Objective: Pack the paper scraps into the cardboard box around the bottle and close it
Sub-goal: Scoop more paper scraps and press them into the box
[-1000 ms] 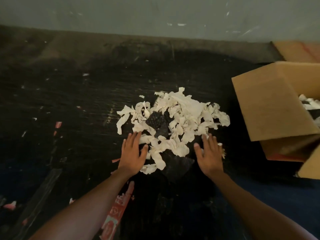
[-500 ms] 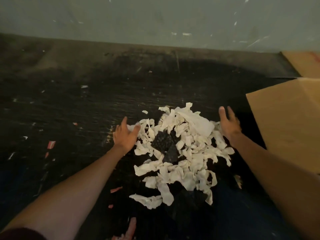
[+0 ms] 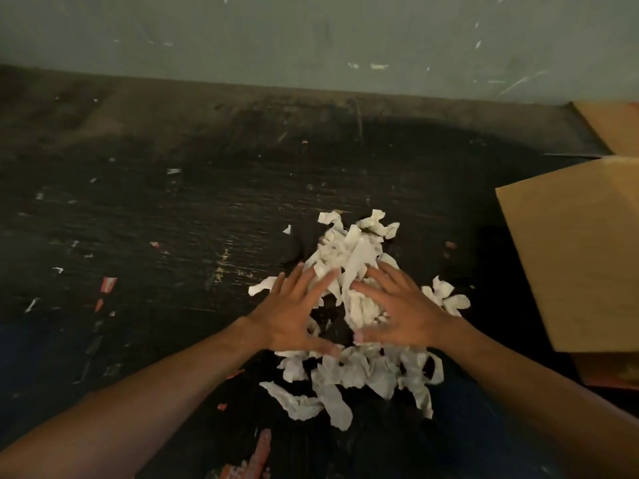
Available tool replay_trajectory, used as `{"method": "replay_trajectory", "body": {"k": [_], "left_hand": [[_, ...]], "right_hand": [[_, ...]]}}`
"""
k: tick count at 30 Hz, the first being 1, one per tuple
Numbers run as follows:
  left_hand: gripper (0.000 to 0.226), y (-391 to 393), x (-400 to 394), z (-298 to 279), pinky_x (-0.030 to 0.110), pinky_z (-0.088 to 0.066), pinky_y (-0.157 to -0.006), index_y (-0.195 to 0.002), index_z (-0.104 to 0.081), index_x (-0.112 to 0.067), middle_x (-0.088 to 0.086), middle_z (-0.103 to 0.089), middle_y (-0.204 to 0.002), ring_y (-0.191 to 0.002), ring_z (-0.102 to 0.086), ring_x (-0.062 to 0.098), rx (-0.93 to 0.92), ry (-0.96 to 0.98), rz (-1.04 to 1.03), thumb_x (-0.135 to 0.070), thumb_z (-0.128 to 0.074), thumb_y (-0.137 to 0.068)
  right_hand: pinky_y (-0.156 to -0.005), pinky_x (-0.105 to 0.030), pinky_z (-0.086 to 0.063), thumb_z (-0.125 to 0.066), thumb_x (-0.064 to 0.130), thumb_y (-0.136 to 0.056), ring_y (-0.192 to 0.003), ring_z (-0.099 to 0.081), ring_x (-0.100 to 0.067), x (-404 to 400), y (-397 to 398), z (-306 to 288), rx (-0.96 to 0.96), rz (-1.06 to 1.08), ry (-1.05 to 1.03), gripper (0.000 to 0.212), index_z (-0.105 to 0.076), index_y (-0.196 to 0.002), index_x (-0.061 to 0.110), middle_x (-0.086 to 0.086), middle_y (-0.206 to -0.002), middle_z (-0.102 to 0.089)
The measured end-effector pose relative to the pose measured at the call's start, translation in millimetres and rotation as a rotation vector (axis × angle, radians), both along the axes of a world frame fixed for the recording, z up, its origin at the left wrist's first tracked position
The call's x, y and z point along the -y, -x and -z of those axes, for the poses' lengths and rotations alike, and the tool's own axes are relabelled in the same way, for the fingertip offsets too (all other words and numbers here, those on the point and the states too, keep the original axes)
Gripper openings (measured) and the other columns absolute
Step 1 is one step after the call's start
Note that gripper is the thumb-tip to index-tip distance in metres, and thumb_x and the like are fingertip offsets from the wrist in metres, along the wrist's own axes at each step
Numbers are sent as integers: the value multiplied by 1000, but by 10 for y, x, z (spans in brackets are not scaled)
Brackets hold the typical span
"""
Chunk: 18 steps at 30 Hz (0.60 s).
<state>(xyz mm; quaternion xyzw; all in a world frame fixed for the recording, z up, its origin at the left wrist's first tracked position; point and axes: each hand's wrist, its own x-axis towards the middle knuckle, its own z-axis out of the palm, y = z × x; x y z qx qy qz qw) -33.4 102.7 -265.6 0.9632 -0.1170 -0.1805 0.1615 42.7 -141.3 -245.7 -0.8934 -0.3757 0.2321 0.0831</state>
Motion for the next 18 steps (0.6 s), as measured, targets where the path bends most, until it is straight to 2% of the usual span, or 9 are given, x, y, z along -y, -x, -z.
{"method": "replay_trajectory", "body": {"k": [2, 4, 7, 9, 11, 13, 15, 18], "left_hand": [[132, -83, -37, 114, 58, 8, -118, -144, 33, -43, 10, 19, -164, -148, 26, 28, 30, -77, 32, -96, -48, -56], [130, -198, -88, 196, 57, 3, -119, -148, 27, -40, 10, 3, -165, -151, 13, 30, 105, -108, 13, -99, -41, -55], [115, -364, -191, 286, 50, -20, -115, -154, -10, -34, 7, -33, -149, -140, -24, 30, 299, -101, -49, -97, -39, -62], [94, -489, -265, 346, 46, -32, -105, -147, -30, -32, 3, -44, -135, -126, -38, 26, 395, -79, -85, -90, -40, -74], [72, -607, -336, 401, 44, -37, -95, -137, -42, -29, 3, -50, -124, -115, -45, 25, 483, -71, -118, -77, -43, -83], [58, -697, -385, 415, 41, -40, -87, -128, -47, -26, 4, -54, -114, -105, -52, 26, 554, -60, -147, -63, -51, -84], [51, -745, -384, 375, 39, -44, -81, -120, -50, -22, 5, -61, -106, -95, -60, 28, 595, -32, -173, -50, -61, -80], [44, -753, -317, 273, 36, -49, -68, -107, -59, -11, 11, -70, -91, -75, -66, 34, 621, 8, -189, -34, -77, -75]], "right_hand": [[-119, -54, 6, -41, 94, -66, -149, 19, -22, -62, -12, 77, 92, -17, 5, 103, 1, -151, 51, 1, -165, 7], [-119, -55, 2, -40, 93, -68, -149, 14, -23, -123, -98, 142, 188, -9, 12, 101, 0, -151, 51, 1, -165, 3], [-115, -56, -18, -38, 86, -77, -148, -8, -28, -239, -293, 270, 311, 23, 4, 85, -25, -149, 44, -1, -161, -20], [-104, -54, -31, -41, 77, -79, -141, -27, -31, -344, -448, 332, 351, 30, -7, 74, -46, -140, 35, -4, -153, -39], [-94, -51, -40, -49, 68, -75, -129, -43, -32, -447, -592, 383, 415, 19, -27, 67, -60, -128, 29, -4, -142, -51], [-89, -50, -47, -64, 61, -71, -120, -50, -32, -534, -679, 405, 466, 22, -64, 62, -65, -121, 24, -4, -133, -56], [-83, -47, -54, -80, 48, -65, -113, -54, -31, -554, -710, 419, 478, 48, -138, 60, -68, -116, 19, -7, -125, -59], [-62, -39, -59, -91, 37, -56, -99, -60, -29, -510, -734, 397, 494, 83, -258, 60, -69, -107, 14, -9, -110, -62]]}}
